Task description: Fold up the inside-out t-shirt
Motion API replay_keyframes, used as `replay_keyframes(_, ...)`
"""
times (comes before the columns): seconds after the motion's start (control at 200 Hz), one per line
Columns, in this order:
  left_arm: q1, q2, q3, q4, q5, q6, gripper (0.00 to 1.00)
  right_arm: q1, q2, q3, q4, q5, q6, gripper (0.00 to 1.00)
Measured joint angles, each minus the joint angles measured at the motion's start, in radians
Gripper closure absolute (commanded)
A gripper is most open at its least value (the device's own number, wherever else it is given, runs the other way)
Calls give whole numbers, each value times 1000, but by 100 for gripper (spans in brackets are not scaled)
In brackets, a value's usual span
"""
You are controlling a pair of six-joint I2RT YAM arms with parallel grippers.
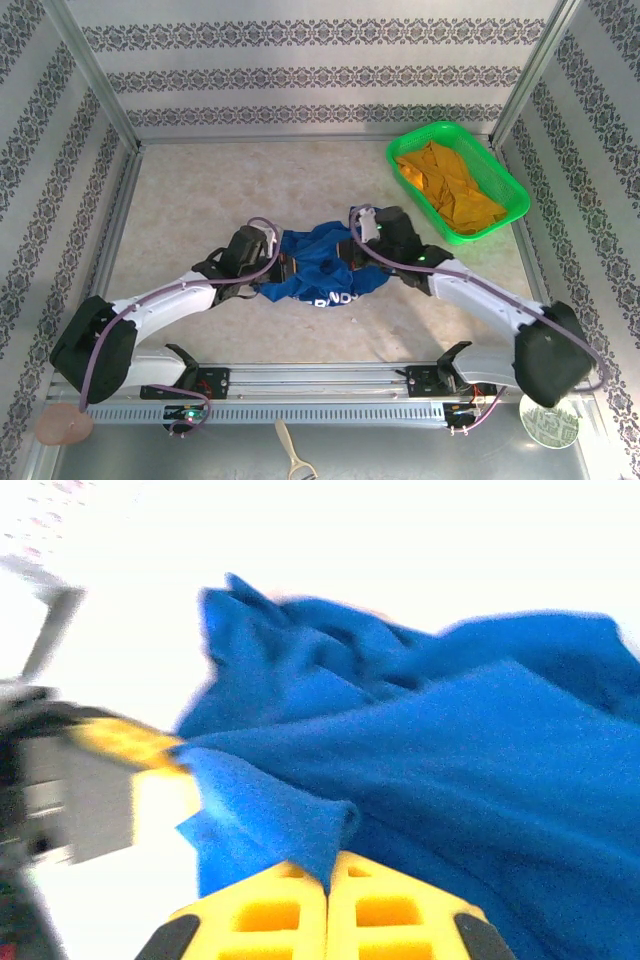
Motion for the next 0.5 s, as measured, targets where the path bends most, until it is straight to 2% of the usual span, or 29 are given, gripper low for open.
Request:
replay_keyframes(0.12,34,14,10,2,5,15,100,-28,-58,1,51,-237,8,100)
replay_keyframes(0.16,36,23,20,0,8,26,88,-28,-53,1,63,-296,10,100)
replay_keyframes(0.23,39,30,44,-15,11,51,59,-29,-27,0,90,-378,20,100)
replay_keyframes(0.285,42,26,63,-34,10,73,49,-41,1,-5,120,-415,32,100)
replay_keyframes(0.5,36,-131,73,-94,0,114,47,-93,77,-76,246,-451,104,100)
